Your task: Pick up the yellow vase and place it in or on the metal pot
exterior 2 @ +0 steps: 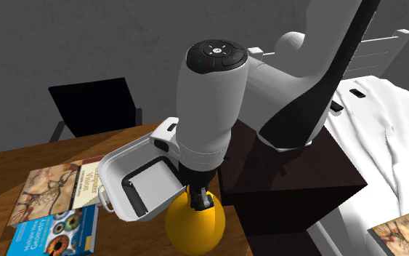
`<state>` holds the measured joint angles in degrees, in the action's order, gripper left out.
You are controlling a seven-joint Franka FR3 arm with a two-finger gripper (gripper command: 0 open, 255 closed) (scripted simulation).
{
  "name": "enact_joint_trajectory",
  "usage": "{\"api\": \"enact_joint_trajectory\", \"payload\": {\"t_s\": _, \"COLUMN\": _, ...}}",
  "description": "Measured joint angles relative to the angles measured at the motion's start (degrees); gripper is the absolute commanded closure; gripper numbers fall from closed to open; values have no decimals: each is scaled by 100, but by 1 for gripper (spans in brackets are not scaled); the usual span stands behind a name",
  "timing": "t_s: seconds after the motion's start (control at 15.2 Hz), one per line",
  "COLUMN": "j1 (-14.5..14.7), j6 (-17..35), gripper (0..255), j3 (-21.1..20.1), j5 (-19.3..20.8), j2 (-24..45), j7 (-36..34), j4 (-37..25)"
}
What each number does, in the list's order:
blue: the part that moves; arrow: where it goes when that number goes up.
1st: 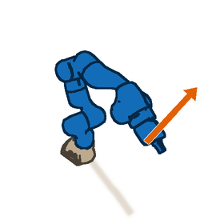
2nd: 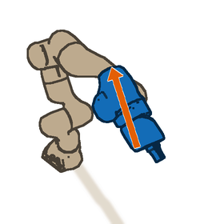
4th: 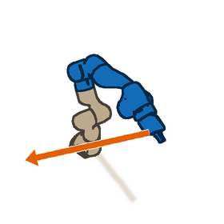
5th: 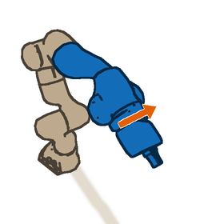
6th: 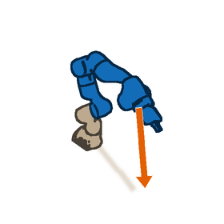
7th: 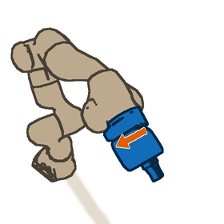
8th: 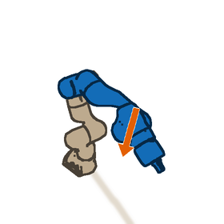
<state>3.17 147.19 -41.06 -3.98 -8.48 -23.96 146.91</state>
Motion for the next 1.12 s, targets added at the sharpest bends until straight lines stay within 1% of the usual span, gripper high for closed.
{"api": "enact_joint_trajectory", "payload": {"t_s": 0.2, "j1": 32, "j6": -117, "gripper": 255, "j3": 31, "j5": -89, "j2": -90, "j7": 68, "j4": -35}}
{"api": "enact_joint_trajectory", "payload": {"t_s": 0.79, "j1": 238, "j6": -915, "gripper": 255, "j3": 276, "j5": -562, "j2": -718, "j7": 449, "j4": -277}}
{"api": "enact_joint_trajectory", "payload": {"t_s": 1.12, "j1": 289, "j6": -1364, "gripper": 255, "j3": 395, "j5": -663, "j2": -964, "j7": 550, "j4": -506}}
